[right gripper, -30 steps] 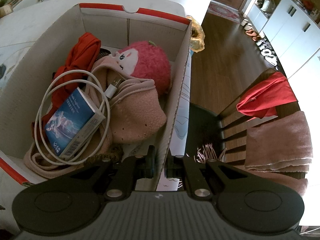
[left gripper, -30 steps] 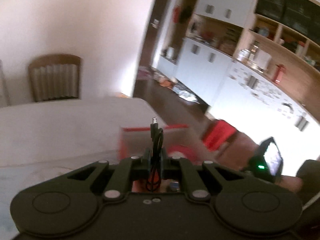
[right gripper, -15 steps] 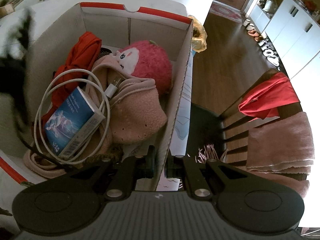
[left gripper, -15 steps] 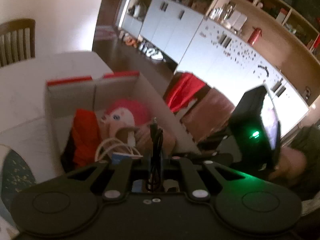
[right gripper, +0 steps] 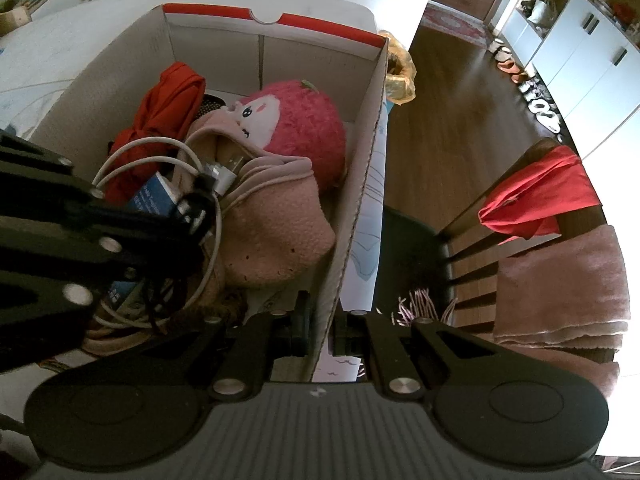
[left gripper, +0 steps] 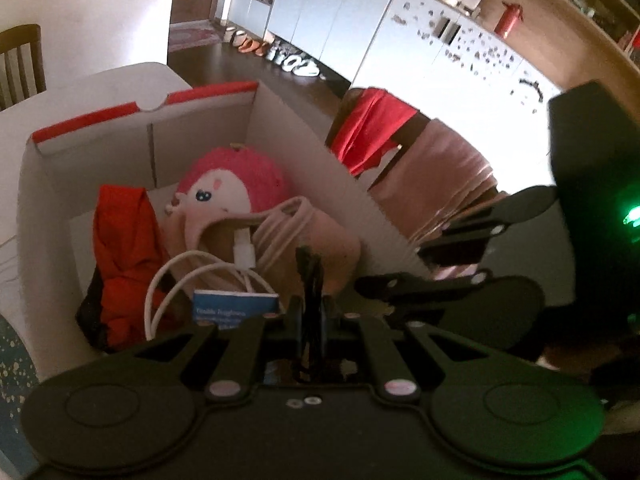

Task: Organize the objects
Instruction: 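Open the left gripper to release the black cable in the box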

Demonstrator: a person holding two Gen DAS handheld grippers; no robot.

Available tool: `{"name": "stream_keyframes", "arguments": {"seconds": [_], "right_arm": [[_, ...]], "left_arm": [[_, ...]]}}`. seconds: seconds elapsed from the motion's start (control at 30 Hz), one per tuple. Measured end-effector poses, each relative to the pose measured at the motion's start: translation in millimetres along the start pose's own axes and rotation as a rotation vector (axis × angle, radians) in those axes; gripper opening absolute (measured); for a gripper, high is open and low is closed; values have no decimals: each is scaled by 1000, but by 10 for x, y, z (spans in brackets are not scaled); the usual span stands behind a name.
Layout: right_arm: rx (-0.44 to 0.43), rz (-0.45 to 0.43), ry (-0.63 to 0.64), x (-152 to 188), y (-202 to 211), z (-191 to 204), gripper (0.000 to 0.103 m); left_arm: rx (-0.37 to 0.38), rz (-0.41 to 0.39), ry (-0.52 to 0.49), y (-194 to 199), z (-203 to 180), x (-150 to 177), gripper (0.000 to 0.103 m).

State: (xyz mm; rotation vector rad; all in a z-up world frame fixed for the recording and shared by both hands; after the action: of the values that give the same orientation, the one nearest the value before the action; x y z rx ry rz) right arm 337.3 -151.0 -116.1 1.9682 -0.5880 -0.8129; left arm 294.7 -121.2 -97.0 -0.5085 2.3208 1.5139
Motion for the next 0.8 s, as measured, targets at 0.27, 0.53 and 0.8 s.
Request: {"name": "stream_keyframes", "arguments": {"seconds": [0.27, 0.53, 0.8], "right_arm": [[2, -2, 1, -8, 16, -1, 7], [-3, -1, 3, 1, 18, -12, 7], [-4, -1, 4, 1, 17, -17, 7]], "left_arm": [[-27, 44, -15, -164, 33, 43, 5], [-31, 57, -10, -170, 65, 76, 14], [-22, 50, 18, -70, 129, 128, 42]]}}
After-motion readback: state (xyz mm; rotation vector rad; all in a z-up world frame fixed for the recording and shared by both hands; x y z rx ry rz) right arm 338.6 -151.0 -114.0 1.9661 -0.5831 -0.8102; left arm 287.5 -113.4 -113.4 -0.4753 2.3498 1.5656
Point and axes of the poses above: each gripper's, at about its wrist camera, not at the fingertips, and y roughly against the way its jaws point, z to its left, x to its underside, the point moved 1 cm from there along -y, roughly the way its jaws point, and after that the axes turned 14 degrees about y, right-handed, at the moved point
